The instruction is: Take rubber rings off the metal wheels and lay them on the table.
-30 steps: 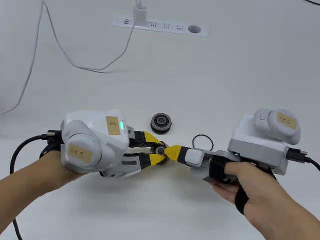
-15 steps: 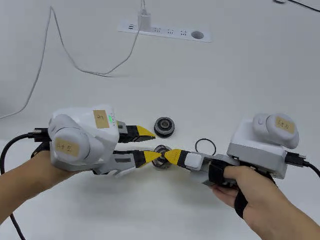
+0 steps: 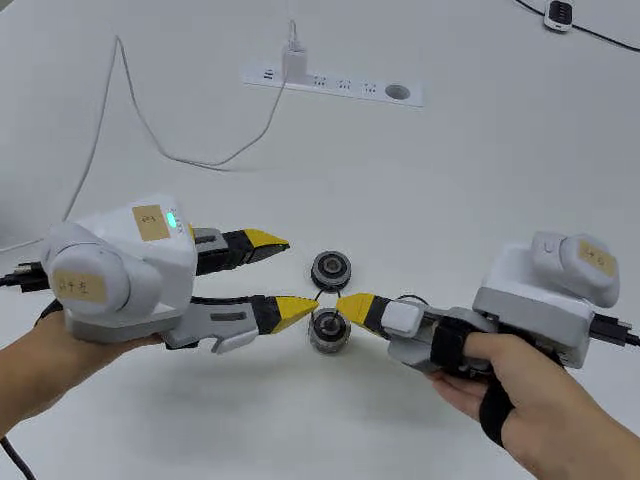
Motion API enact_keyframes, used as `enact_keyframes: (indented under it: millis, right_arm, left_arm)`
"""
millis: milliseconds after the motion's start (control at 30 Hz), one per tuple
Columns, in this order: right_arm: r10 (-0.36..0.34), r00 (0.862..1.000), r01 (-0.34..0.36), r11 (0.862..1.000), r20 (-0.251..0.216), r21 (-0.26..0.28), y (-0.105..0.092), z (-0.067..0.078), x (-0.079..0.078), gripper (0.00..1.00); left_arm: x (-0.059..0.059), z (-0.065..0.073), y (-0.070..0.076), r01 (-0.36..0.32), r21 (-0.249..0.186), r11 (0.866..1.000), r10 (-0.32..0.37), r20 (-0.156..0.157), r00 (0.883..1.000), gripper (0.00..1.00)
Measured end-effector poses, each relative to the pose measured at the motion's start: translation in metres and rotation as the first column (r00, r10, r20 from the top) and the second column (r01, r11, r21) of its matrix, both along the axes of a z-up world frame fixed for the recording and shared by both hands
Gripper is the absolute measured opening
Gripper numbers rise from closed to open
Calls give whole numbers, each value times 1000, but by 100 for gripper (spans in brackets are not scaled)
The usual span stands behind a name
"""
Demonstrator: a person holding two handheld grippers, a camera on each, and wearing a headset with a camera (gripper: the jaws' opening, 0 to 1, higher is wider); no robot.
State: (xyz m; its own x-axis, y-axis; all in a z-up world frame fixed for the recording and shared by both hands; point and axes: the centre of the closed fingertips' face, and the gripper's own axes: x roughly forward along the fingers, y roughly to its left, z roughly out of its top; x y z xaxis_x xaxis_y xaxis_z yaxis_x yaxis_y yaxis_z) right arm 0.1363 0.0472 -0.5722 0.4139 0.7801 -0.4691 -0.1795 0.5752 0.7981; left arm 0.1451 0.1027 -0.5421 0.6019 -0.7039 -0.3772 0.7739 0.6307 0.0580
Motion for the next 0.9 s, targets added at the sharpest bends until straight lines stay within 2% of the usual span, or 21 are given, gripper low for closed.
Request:
enact_keyframes:
  millis: [267, 433, 667, 900]
  right_arm:
    - [-74, 997, 74, 996, 11, -51, -37, -7, 23, 2]
    - [-106, 994, 106, 991, 4, -82, -53, -17, 31, 2]
    - [-151, 988, 148, 982, -14, -114, -69, -30, 27, 2]
    - [-188, 982, 183, 974, -19, -134, -78, -35, 25, 2]
  left_arm:
    - [5, 8, -2, -24, -24, 999, 24, 9, 1000, 60]
    - [7, 7, -1, -29, -30, 999, 30, 11, 1000, 63]
    - [8, 5, 0, -31, -27, 999, 32, 6, 999, 63]
    - [9, 6, 1, -38, -26, 999, 38, 11, 999, 64]
